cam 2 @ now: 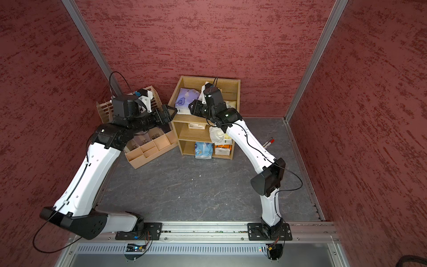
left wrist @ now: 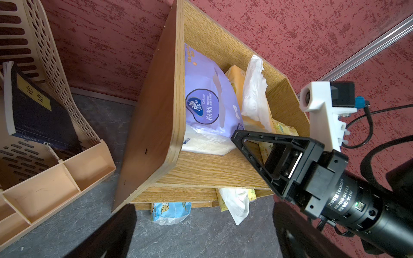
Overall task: Remove the tissue boxes from the shelf
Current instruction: Adjust the box of tissues on the shelf.
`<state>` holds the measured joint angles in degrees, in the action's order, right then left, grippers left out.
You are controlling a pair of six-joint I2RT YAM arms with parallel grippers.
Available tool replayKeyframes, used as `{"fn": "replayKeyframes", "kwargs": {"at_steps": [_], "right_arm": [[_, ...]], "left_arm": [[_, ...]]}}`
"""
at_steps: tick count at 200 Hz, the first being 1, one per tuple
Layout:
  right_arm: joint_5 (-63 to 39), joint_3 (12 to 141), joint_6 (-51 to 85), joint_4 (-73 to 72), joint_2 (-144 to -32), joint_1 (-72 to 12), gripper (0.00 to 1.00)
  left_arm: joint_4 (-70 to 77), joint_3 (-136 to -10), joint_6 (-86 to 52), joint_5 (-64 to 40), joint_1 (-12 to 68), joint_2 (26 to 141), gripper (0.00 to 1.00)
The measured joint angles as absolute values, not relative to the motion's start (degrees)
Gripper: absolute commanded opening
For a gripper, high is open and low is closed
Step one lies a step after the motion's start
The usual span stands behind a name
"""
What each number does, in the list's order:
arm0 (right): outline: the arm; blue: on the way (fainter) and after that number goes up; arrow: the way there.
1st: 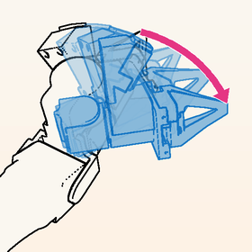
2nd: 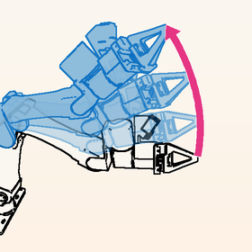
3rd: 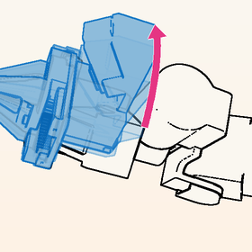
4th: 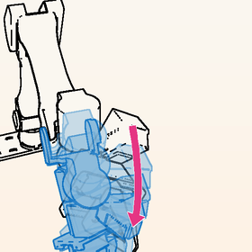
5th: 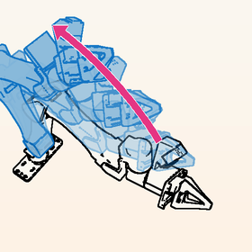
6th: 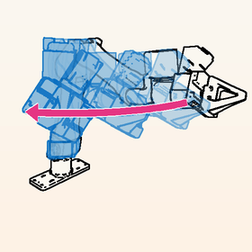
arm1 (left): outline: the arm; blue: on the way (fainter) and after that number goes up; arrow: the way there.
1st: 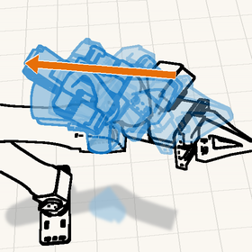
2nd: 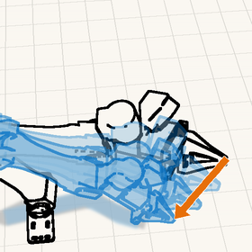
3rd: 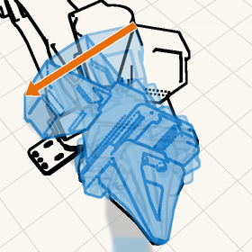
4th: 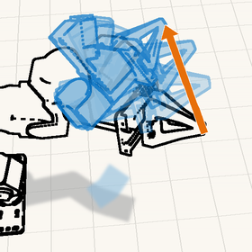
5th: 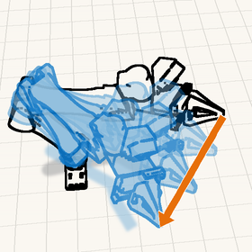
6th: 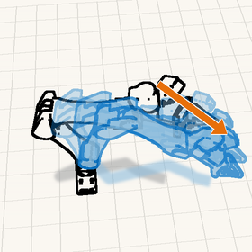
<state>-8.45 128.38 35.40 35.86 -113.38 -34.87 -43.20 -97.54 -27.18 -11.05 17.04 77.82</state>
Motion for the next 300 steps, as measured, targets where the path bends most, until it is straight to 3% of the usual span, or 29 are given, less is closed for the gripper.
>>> {"fn": "replayKeyframes", "kwargs": {"at_steps": [25,49,179,183,187,197,215,245,300], "right_arm": [[-9.02,128.07,35.48,35.83,-113.38,-34.83,0.09],[-9.21,128.05,35.38,35.79,-113.38,-34.81,0.00],[-15.14,123.81,33.61,36.93,-106.34,-34.79,0.00],[-15.16,123.35,33.54,37.10,-105.93,-34.79,0.08],[-15.14,122.96,33.58,37.23,-105.65,-34.76,0.23],[-15.14,121.91,33.54,37.71,-104.90,-34.76,0.45],[-15.05,120.77,33.61,38.61,-104.22,-34.76,0.60],[-15.00,120.22,34.09,39.53,-104.05,-34.76,0.67],[-15.05,121.03,35.22,39.83,-105.14,-34.76,0.62]], "left_arm": [[-42.54,-96.03,-27.18,-10.41,17.04,76.42,1.00],[-42.28,-95.33,-27.16,-9.89,17.04,75.00,1.00],[-40.56,-93.30,-25.10,-5.54,16.99,69.14,1.00],[-40.38,-93.10,-25.15,-5.54,16.99,69.06,1.00],[-40.16,-92.84,-25.21,-5.54,16.99,68.97,1.00],[-39.90,-92.36,-25.28,-5.56,17.02,68.84,1.00],[-39.55,-91.46,-25.54,-5.56,17.04,68.55,1.00],[-38.85,-90.02,-26.28,-5.56,17.21,67.94,1.00],[-38.11,-88.90,-26.76,-5.54,17.91,67.44,1.00]]}}
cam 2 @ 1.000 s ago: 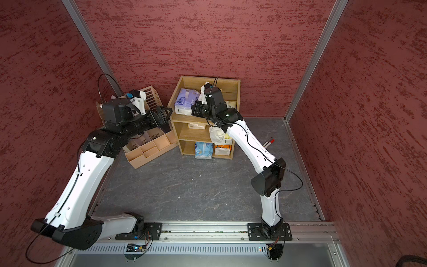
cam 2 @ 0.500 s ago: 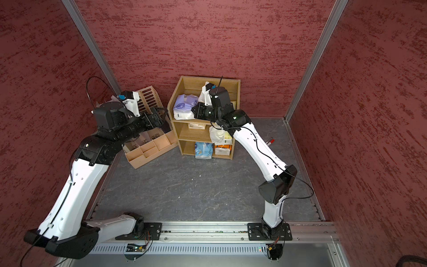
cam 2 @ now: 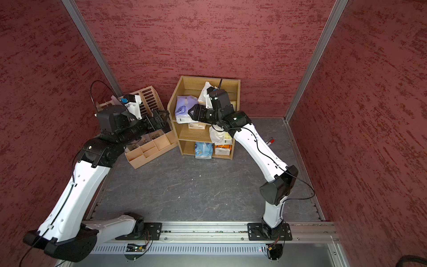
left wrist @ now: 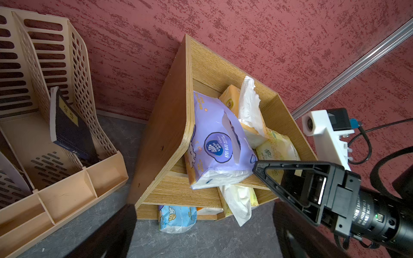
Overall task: Remove the tissue boxes from the shelf
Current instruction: Adjust the box of tissues on the shelf, then pick up a box of tissues from the shelf.
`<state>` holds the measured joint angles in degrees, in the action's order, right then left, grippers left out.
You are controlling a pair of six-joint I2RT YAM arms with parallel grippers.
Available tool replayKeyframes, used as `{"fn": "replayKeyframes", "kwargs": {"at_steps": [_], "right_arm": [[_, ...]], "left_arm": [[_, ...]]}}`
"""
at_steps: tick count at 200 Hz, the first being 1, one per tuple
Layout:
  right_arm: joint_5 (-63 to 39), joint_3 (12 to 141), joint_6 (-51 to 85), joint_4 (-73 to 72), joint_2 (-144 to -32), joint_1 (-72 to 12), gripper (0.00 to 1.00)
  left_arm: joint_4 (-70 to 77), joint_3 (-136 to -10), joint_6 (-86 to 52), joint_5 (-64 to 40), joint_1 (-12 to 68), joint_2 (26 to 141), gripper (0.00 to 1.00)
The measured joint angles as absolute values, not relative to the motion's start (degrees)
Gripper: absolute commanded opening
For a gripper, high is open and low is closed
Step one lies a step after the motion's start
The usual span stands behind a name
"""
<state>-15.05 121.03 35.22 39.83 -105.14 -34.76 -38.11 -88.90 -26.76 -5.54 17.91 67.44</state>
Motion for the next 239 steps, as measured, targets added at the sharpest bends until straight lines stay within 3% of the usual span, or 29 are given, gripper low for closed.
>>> {"fn": "replayKeyframes", "kwargs": {"at_steps": [37,61,71,117,178,239], "right_arm": [[-15.03,121.58,35.77,40.25,-107.59,-34.76,0.41],[-14.92,121.58,34.96,40.29,-107.77,-34.76,0.09],[-14.74,121.62,35.57,40.23,-107.74,-34.76,0.00],[-15.75,119.31,32.80,38.59,-105.51,-34.76,0.00],[-24.86,112.60,29.87,32.08,-95.09,-34.79,0.00],[-28.82,101.51,22.83,33.89,-84.47,-40.14,0.00]], "left_arm": [[-37.19,-88.86,-26.76,-5.48,18.02,67.44,1.00],[-37.10,-88.86,-26.74,-5.43,18.02,67.44,1.00],[-37.04,-88.86,-26.74,-5.43,18.02,67.44,1.00],[-36.80,-88.88,-26.00,-5.04,18.39,67.37,1.00],[-38.79,-88.86,-22.00,-1.39,18.81,63.55,1.00],[-42.11,-88.82,-20.08,3.18,11.79,54.78,1.00]]}}
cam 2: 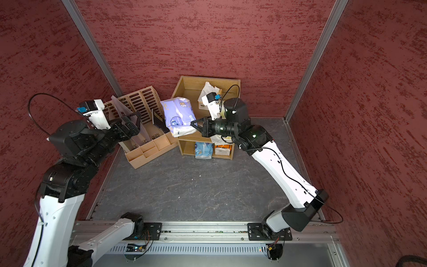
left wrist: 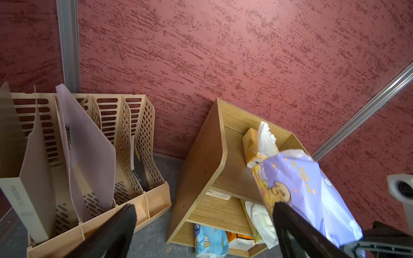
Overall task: Remove the tissue boxes from the shelf
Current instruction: Pick up a box of tissues from the shelf.
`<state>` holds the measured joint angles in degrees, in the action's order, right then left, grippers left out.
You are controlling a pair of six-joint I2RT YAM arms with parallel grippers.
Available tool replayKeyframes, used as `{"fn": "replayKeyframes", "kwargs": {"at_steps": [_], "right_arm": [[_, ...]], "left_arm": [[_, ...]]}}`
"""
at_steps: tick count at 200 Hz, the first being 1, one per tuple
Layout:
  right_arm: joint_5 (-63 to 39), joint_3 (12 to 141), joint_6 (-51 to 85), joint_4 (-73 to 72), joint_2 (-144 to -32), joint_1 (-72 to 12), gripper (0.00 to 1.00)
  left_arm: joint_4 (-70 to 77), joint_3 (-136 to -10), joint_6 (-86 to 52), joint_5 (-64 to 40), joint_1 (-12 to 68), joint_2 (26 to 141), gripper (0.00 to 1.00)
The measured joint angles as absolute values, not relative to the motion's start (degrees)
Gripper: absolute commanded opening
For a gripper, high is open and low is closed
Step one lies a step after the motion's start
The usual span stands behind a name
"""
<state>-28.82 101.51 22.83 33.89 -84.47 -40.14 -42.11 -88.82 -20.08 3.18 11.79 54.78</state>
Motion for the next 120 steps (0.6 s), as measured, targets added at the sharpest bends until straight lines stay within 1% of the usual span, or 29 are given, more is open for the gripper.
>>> {"fn": "replayKeyframes", "kwargs": {"at_steps": [20,49,78,120], "right_arm": [[-28.27,98.41,19.51,36.69,-84.27,-45.21,0.00],[-26.24,87.72,16.97,37.28,-84.27,-50.92,0.00],[-23.64,79.55,15.55,37.95,-86.28,-53.41,0.00],[-21.54,78.30,13.39,34.85,-95.07,-55.13,0.00]], "left_arm": [[-43.03,-88.82,-20.32,3.07,11.51,55.24,1.00],[-44.07,-88.44,-21.91,3.03,11.20,56.14,1.00],[-45.52,-87.29,-24.49,2.98,11.20,55.22,1.00],[-46.74,-84.64,-29.10,2.74,11.20,52.49,1.00]]}}
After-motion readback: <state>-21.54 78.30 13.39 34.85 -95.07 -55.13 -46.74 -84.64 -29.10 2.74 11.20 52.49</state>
